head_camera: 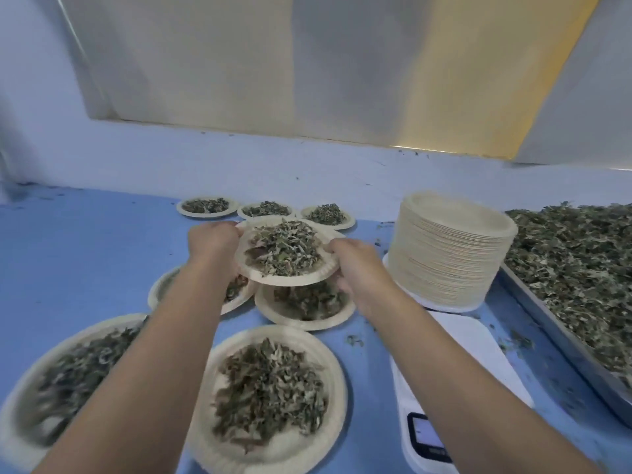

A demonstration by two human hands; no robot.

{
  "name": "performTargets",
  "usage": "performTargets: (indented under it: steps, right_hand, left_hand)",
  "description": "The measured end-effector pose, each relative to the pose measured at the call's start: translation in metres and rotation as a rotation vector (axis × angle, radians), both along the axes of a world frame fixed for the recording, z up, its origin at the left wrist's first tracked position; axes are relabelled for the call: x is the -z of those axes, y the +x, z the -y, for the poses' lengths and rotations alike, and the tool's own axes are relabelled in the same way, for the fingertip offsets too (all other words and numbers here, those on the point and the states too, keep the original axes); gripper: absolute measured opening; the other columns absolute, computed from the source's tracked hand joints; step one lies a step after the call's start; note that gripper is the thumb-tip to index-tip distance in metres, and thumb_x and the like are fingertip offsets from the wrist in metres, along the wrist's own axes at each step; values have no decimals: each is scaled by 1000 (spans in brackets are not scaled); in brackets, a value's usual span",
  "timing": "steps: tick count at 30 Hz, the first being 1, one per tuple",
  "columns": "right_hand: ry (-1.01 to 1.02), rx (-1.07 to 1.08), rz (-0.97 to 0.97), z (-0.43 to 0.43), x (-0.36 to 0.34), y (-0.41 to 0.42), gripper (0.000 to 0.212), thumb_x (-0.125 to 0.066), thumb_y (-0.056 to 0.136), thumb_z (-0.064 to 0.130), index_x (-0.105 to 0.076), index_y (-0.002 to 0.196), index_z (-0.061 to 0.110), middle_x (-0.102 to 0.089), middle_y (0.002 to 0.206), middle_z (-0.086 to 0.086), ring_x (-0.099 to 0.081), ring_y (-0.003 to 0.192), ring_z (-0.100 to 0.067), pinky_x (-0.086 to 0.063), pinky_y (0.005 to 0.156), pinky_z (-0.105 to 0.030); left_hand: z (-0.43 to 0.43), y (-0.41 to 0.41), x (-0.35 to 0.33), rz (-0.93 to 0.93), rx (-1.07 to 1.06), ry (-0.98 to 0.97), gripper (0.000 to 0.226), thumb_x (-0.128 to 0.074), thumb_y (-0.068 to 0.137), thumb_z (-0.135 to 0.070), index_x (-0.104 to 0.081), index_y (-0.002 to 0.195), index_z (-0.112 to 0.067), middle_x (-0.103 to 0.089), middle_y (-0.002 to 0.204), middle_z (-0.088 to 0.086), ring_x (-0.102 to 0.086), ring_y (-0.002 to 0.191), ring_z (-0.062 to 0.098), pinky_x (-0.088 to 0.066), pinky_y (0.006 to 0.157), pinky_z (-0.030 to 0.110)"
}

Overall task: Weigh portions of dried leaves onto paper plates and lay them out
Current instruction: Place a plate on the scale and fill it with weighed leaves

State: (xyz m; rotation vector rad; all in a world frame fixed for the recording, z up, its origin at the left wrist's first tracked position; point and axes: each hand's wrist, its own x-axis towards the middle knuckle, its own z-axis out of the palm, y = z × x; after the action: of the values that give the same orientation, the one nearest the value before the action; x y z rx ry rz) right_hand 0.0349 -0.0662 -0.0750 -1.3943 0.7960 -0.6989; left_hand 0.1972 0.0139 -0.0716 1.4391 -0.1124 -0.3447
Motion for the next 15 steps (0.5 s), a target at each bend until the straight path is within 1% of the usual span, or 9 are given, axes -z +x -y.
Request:
performTargets:
  steps: [1,2,5,6,8,9,12,13,15]
  right_hand:
    - [70,-62,6,-4,2,14,9,-52,95,11,-58,101,8,-61,102,-11,-62,95,-27,-56,75,-32]
    - [114,-95,7,-8,5,27,14,-53,95,10,-56,108,5,-59,108,-15,-63,96,-28,-58,73,-31]
    - [171,-110,-5,-15,10,68,25,-53,95,6,-52,118,-3,-56,104,-13,-64,75,-23,-59,75,-35]
    - [181,-104,-2,-17,10,81,26,-53,95,5,-52,120,-3,-55,103,-12,-64,73,-22,-60,73,-34]
    - [203,-85,8,-20,10,106,19,-53,95,3,-54,113,-4,-54,97,-10,-65,77,-24,-58,55,-26]
    - [189,-71,-9,-20,11,119,14,-52,96,4,-55,108,-2,-54,91,-9,-65,78,-25,-58,53,-25]
    - [101,-52,-98,-16,15,155,18,-54,96,9,-59,110,-2,-56,80,-7,-61,78,-24,-57,83,-42]
    - [81,-58,-111,-14,15,165,20,-55,95,9,-59,111,-2,-56,80,-8,-60,80,-25,-55,87,-46]
    - [93,-74,-94,-13,12,182,17,-56,94,8,-60,108,-2,-59,84,-12,-60,83,-26,-56,85,-44]
  left_hand:
    - [-4,11,1,1,-47,-13,13,-57,85,4,-63,92,-6,-59,91,11,-58,89,23,-49,81,40]
    - [-8,22,2,2,-88,-19,14,-57,85,3,-63,93,-7,-59,88,9,-57,87,23,-49,77,37]
    - [-22,52,6,-26,-138,-39,12,-57,88,0,-60,81,-9,-55,78,5,-52,81,20,-41,69,32]
    - [-26,64,7,-42,-138,-48,15,-56,89,0,-58,75,-7,-54,77,5,-50,81,21,-39,68,32]
    - [-37,84,8,-49,-130,-55,16,-56,88,1,-56,73,-1,-52,71,9,-51,76,24,-43,68,35]
    - [-43,93,8,-42,-123,-56,18,-57,88,2,-53,70,0,-50,67,11,-53,69,25,-46,67,36]
    - [-58,117,8,-17,-107,-26,22,-60,87,2,-50,69,-3,-51,67,10,-54,58,20,-54,59,32]
    - [-62,123,8,-6,-106,18,19,-63,86,1,-52,70,-2,-53,69,9,-56,57,19,-55,52,29]
    - [-69,137,7,-10,-109,79,18,-66,84,1,-53,72,-1,-58,75,11,-59,51,19,-53,42,25]
